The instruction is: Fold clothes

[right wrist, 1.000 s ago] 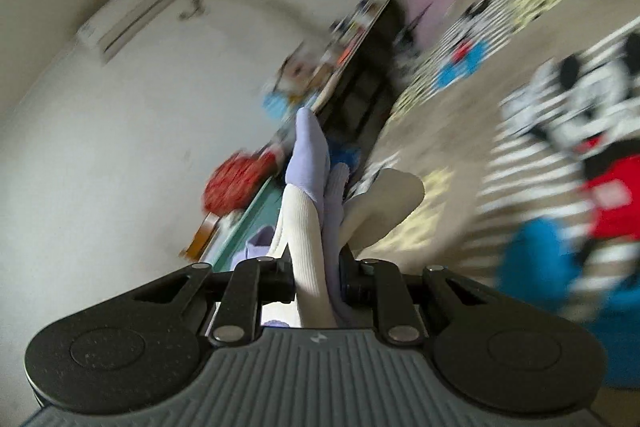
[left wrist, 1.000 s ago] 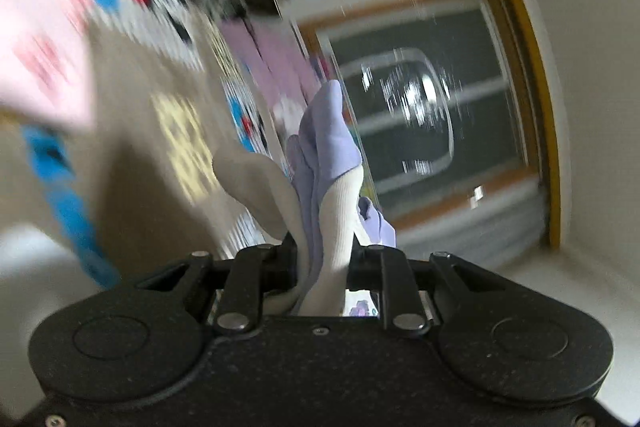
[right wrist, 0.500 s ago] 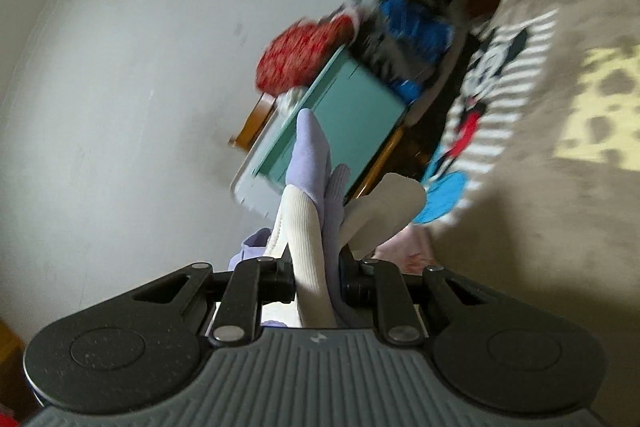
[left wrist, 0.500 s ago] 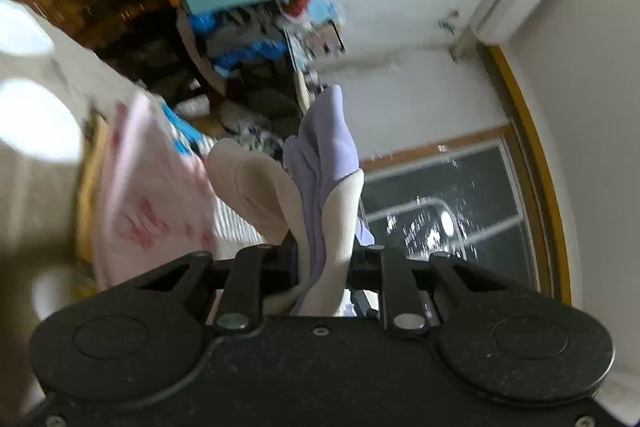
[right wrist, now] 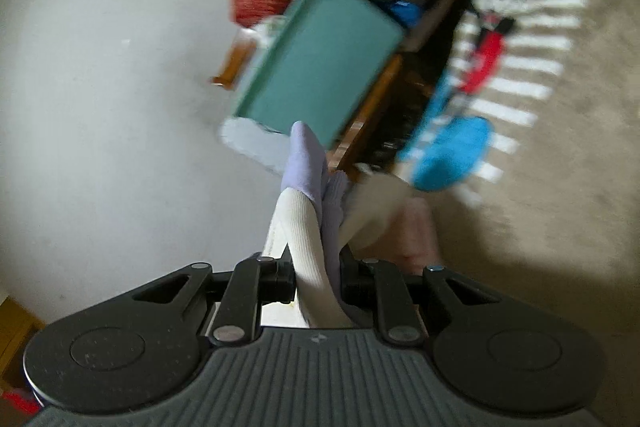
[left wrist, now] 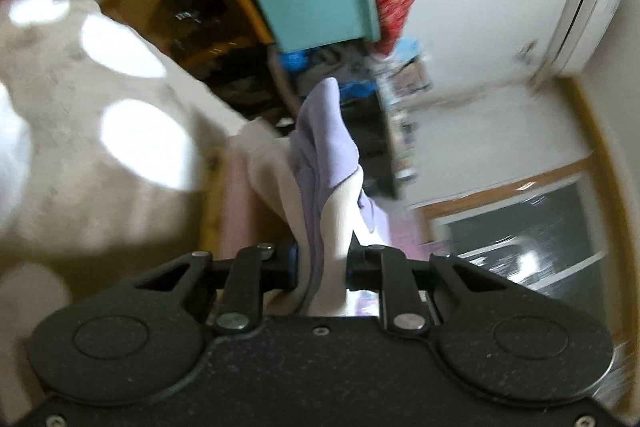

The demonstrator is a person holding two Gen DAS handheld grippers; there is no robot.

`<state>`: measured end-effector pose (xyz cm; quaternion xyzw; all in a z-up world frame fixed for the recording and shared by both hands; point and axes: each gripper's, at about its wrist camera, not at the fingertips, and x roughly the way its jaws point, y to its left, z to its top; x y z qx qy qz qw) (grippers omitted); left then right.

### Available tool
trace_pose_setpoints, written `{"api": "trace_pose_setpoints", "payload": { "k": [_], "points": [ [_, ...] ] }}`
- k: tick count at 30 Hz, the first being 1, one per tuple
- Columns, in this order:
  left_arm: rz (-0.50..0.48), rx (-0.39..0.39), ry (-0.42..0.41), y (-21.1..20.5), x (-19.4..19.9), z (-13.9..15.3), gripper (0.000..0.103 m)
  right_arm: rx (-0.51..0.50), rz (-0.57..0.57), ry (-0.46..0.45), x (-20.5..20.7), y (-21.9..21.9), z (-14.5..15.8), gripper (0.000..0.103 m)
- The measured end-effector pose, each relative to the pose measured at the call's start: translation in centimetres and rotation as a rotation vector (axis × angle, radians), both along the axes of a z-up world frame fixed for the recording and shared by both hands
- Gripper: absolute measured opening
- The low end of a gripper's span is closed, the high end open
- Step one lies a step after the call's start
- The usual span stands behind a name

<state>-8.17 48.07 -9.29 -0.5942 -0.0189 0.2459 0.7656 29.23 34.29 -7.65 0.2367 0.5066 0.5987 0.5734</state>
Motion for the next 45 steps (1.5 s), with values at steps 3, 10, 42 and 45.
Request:
{"api": "trace_pose_setpoints", "payload": {
  "k": [3, 10, 42, 45],
  "points": [
    [0.021, 0.067, 0.135, -0.2, 0.5, 0.4, 0.032, -0.069, -0.066, -0.041, -0.3, -0.3, -1.0, 0.039],
    [0.160, 0.502, 0.419, -2.7, 1.0, 4.9, 0.041, -0.034, -0.194, -0.454, -2.9, -3.7, 4.1, 0.049],
    [-0.012, 0.577, 0.768, -8.1, 2.1, 12.6, 0.103, -0.377, -0.160, -0.752, -16.5, -8.7, 11.2, 0.102],
    [-0.052, 0.614, 0.801, -10.2, 1.6, 13.2, 0.103, -0.403, -0.175, -0.764, -17.6, -9.7, 12.1, 0.103]
  ]
}}
